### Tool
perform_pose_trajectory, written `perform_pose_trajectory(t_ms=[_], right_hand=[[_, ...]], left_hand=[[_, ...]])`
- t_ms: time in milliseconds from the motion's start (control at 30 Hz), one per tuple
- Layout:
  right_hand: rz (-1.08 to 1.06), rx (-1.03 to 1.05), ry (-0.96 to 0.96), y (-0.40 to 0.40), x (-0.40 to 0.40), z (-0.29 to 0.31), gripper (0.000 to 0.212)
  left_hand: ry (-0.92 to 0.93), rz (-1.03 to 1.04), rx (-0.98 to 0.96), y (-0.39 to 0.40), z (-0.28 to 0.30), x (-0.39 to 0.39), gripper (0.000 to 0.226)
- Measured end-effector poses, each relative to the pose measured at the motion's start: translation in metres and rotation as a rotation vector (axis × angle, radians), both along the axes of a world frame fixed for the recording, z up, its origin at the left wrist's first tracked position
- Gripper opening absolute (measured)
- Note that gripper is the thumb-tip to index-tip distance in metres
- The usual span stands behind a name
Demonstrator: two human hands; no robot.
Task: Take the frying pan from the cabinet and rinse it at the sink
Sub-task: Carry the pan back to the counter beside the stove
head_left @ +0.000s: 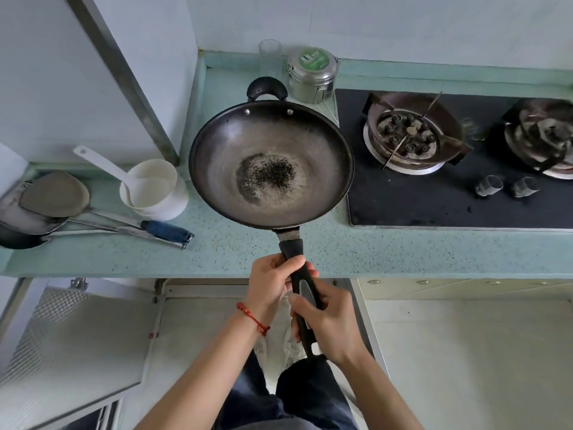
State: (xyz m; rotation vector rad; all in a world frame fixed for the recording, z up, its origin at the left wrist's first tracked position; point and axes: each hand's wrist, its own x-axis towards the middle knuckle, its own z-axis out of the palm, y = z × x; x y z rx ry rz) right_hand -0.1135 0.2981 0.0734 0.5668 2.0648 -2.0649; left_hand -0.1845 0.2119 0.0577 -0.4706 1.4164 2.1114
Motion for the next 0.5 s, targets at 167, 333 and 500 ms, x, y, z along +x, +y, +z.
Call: perform_pose_trajectory(t_ms=[167,333,500], right_hand=[[0.03,-0.008,-0.014,0.014,-0.021,-0.012,0.02],[0.034,0.007,-0.026,0.021,-0.036,-0.023,0.025],[0.045,0.005,-0.042,0.029,-0.053,-0.034,0.029]], left_hand=[[-0.028,0.013,-0.018,0.01,-0.012,-0.017,0.016],[-0.045,0.015,-0.052,0.017,-0.024,-0.031,0.017],[-0.048,0.01,-0.066,0.024,-0.035,-0.049,0.016]])
